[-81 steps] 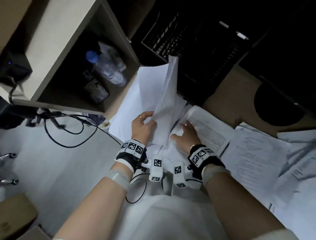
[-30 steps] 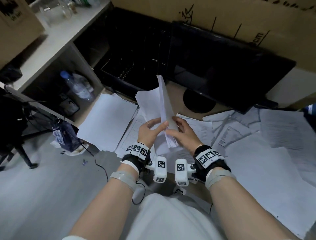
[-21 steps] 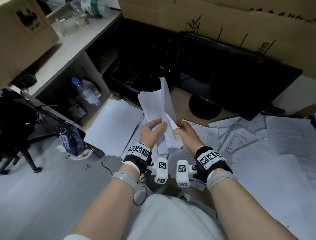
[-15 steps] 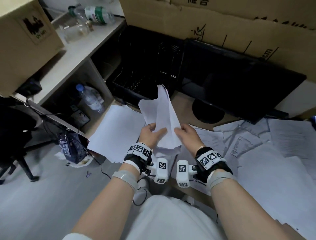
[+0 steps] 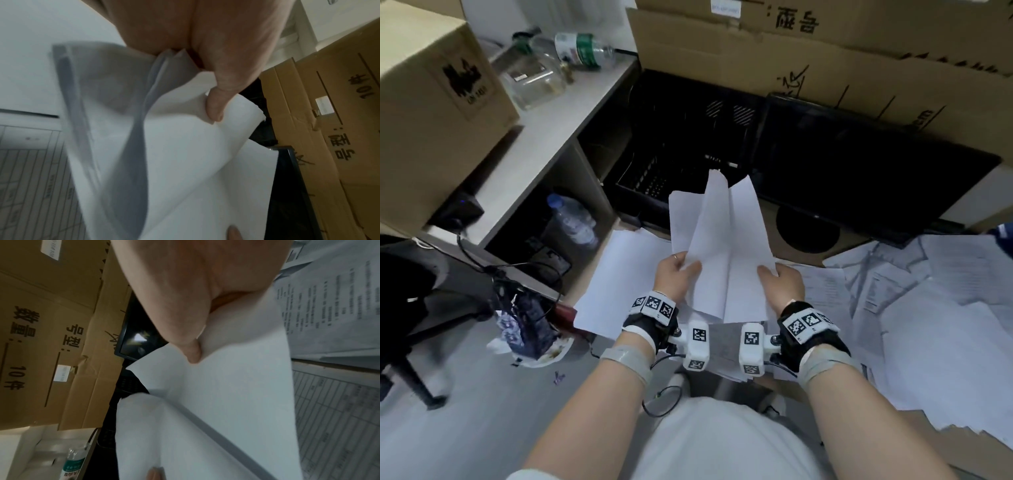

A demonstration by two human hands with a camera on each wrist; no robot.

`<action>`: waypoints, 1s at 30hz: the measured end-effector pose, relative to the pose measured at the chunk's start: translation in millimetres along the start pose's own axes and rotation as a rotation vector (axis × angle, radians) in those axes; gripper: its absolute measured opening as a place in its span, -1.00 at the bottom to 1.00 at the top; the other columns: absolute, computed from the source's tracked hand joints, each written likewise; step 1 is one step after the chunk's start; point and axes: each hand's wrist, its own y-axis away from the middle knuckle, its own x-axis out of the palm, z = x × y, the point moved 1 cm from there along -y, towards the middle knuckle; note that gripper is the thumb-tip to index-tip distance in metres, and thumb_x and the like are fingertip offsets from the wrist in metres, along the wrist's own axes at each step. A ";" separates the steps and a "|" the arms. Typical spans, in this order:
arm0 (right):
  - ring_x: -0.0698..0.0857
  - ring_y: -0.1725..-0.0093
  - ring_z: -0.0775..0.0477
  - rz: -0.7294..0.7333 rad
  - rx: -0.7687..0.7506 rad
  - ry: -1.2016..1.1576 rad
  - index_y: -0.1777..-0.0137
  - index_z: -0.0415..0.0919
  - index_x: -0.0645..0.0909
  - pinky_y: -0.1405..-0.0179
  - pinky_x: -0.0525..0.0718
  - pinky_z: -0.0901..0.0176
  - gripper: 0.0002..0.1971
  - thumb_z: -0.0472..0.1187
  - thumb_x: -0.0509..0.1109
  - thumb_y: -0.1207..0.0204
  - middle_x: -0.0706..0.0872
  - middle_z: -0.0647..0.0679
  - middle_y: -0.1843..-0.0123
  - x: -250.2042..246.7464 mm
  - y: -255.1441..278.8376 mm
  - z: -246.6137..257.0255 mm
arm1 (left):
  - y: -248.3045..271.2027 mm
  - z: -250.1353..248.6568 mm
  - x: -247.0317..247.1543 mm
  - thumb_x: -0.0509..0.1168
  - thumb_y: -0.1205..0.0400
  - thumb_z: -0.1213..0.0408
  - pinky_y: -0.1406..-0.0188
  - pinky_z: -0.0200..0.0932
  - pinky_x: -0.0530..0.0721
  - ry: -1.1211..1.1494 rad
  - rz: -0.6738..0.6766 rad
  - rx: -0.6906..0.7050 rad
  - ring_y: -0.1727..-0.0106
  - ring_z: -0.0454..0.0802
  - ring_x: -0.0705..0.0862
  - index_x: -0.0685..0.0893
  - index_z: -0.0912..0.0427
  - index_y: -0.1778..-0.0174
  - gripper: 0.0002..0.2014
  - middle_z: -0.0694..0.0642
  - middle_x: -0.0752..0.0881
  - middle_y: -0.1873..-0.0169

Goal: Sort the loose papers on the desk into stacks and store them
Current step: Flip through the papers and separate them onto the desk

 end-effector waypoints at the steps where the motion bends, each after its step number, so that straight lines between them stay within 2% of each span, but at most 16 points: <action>1: 0.60 -0.42 -0.26 -0.021 0.026 0.014 -0.40 -0.30 0.64 -0.45 0.50 -0.03 -0.52 0.01 0.32 -0.62 0.67 -0.19 -0.42 3.6 1.3 -0.2 | -1.4 2.6 -8.4 0.30 -0.63 0.58 0.18 -0.24 0.75 0.008 -0.038 -0.005 0.29 -0.20 0.79 0.76 0.39 -0.09 -0.81 0.21 0.81 0.10; 2: 0.57 -0.47 -0.27 -0.036 0.053 0.016 -0.46 -0.30 0.59 -0.45 0.46 -0.01 -0.51 -0.01 0.32 -0.64 0.63 -0.19 -0.47 7.2 3.6 -0.5 | -2.0 4.4 -17.4 0.32 -0.60 0.54 0.11 -0.16 0.79 0.029 -0.085 -0.019 0.22 -0.12 0.81 0.79 0.34 -0.03 -0.82 0.21 0.83 0.08; 4: 0.62 -0.38 -0.30 -0.068 0.082 0.007 -0.37 -0.27 0.65 -0.28 0.51 0.05 -0.63 -0.10 0.32 -0.65 0.71 -0.19 -0.33 17.9 7.3 -2.8 | -5.2 9.2 -38.6 0.33 -0.56 0.48 -0.06 -0.02 0.81 0.073 -0.173 -0.027 0.09 0.08 0.82 0.80 0.28 0.01 -0.82 0.21 0.85 0.06; 6: 0.71 -0.20 -0.30 -0.029 0.074 0.015 -0.18 -0.23 0.72 -0.12 0.57 0.08 -0.75 -0.17 0.32 -0.61 0.78 -0.17 -0.14 36.1 10.5 -6.4 | -9.4 12.8 -63.9 0.34 -0.58 0.45 -0.03 -0.18 0.77 0.019 -0.231 -0.020 0.04 0.10 0.79 0.77 0.34 -0.07 -0.81 0.20 0.83 0.02; 7: 0.72 -0.14 -0.29 -0.003 0.074 0.020 -0.14 -0.25 0.71 -0.12 0.60 0.06 -0.77 -0.19 0.32 -0.58 0.78 -0.17 -0.10 49.3 11.1 -8.1 | -12.5 15.7 -77.7 0.36 -0.56 0.35 -0.08 -0.19 0.74 -0.037 -0.250 -0.019 -0.01 0.08 0.77 0.76 0.36 -0.11 -0.75 0.21 0.82 -0.03; 10: 0.71 -0.05 -0.27 0.078 0.114 0.038 -0.06 -0.32 0.67 -0.09 0.61 0.03 -0.78 -0.21 0.31 -0.53 0.76 -0.18 -0.04 96.1 13.0 -15.2 | -23.1 41.1 -119.8 0.35 -0.36 -0.06 -0.40 0.12 0.65 -0.175 -0.323 -0.052 -0.26 0.12 0.74 0.73 0.33 -0.26 -0.35 0.21 0.79 -0.19; 11: 0.71 -0.01 -0.26 0.110 0.130 0.033 -0.02 -0.31 0.69 -0.03 0.60 0.06 -0.79 -0.22 0.30 -0.53 0.77 -0.18 -0.01 111.5 14.1 -17.8 | -29.8 56.9 -135.2 0.33 -0.36 -0.08 -0.41 0.15 0.64 -0.220 -0.344 -0.060 -0.28 0.11 0.74 0.73 0.30 -0.27 -0.34 0.18 0.79 -0.19; 13: 0.69 0.08 -0.25 0.166 0.162 0.040 0.08 -0.31 0.70 0.10 0.55 0.12 -0.82 -0.25 0.28 -0.54 0.76 -0.18 0.08 140.0 15.5 -23.3 | -23.5 53.4 -153.6 0.33 -0.44 0.00 -0.36 0.14 0.67 -0.276 -0.387 -0.055 -0.21 0.10 0.76 0.75 0.25 -0.22 -0.48 0.15 0.81 -0.12; 15: 0.64 0.12 -0.22 0.192 0.199 0.055 0.15 -0.28 0.62 0.09 0.52 0.12 -0.85 -0.25 0.26 -0.55 0.70 -0.16 0.11 165.3 14.8 -31.0 | -22.7 55.1 -170.6 0.30 -0.47 0.03 -0.27 0.17 0.70 -0.324 -0.432 -0.052 -0.14 0.19 0.76 0.76 0.24 -0.12 -0.57 0.20 0.82 -0.04; 18: 0.51 0.08 -0.13 0.242 0.218 0.091 0.06 -0.18 0.46 0.02 0.45 0.10 -0.91 -0.18 0.19 -0.52 0.59 -0.23 0.03 203.7 8.2 -44.9 | -27.1 65.5 -192.7 0.28 -0.46 0.00 -0.21 0.19 0.69 -0.342 -0.416 -0.062 -0.09 0.19 0.76 0.72 0.26 -0.07 -0.57 0.25 0.81 0.01; 21: 0.62 0.00 -0.21 0.336 0.242 0.084 -0.04 -0.30 0.55 -0.02 0.47 0.11 -0.79 -0.20 0.19 -0.53 0.70 -0.33 -0.19 235.2 3.7 -46.2 | -24.8 62.8 -198.6 0.29 -0.57 0.11 0.13 -0.04 0.57 -0.344 -0.380 -0.043 0.24 -0.06 0.53 0.63 0.30 0.17 -0.73 0.09 0.63 0.31; 22: 0.67 -0.10 -0.27 0.366 0.249 0.085 -0.16 -0.39 0.58 -0.05 0.50 0.11 -0.69 -0.21 0.21 -0.53 0.69 -0.32 -0.28 240.2 5.0 -40.7 | -22.4 56.2 -195.2 0.28 -0.62 0.16 0.24 -0.10 0.48 -0.341 -0.373 -0.032 0.29 -0.09 0.45 0.56 0.27 0.27 -0.74 0.05 0.54 0.38; 24: 0.65 -0.30 -0.31 0.386 0.244 0.088 -0.44 -0.43 0.49 -0.08 0.50 0.14 -0.52 -0.20 0.26 -0.56 0.61 -0.29 -0.43 242.2 7.6 -30.9 | -22.8 50.5 -188.6 0.25 -0.70 0.25 0.38 -0.13 0.27 -0.330 -0.359 -0.022 0.39 -0.11 0.28 0.39 0.12 0.40 -0.67 0.00 0.33 0.45; 27: 0.55 -0.45 -0.24 0.264 0.169 0.031 -0.62 -0.27 0.29 -0.31 0.54 0.03 -0.35 -0.16 0.40 -0.56 0.49 -0.19 -0.54 222.5 13.8 -10.8 | -27.6 47.6 -174.8 0.22 -0.73 0.25 0.34 -0.10 0.22 -0.298 -0.315 -0.021 0.39 -0.11 0.22 0.29 0.04 0.41 -0.62 -0.04 0.25 0.46; 28: 0.55 -0.45 -0.21 0.246 0.126 -0.033 -0.61 -0.20 0.33 -0.40 0.55 -0.06 -0.35 -0.14 0.44 -0.55 0.52 -0.15 -0.53 214.0 14.1 -4.1 | -28.9 47.1 -168.5 0.21 -0.74 0.23 0.30 -0.07 0.27 -0.285 -0.294 -0.012 0.37 -0.11 0.25 0.31 0.04 0.42 -0.61 -0.04 0.27 0.46; 30: 0.65 -0.35 -0.11 0.324 0.075 -0.205 -0.48 -0.13 0.50 -0.37 0.62 -0.12 -0.49 -0.12 0.50 -0.54 0.65 -0.09 -0.41 198.6 17.7 14.6 | -31.6 48.8 -155.5 0.21 -0.77 0.18 0.16 -0.01 0.47 -0.234 -0.253 -0.010 0.27 -0.11 0.40 0.51 0.13 0.36 -0.66 0.08 0.47 0.42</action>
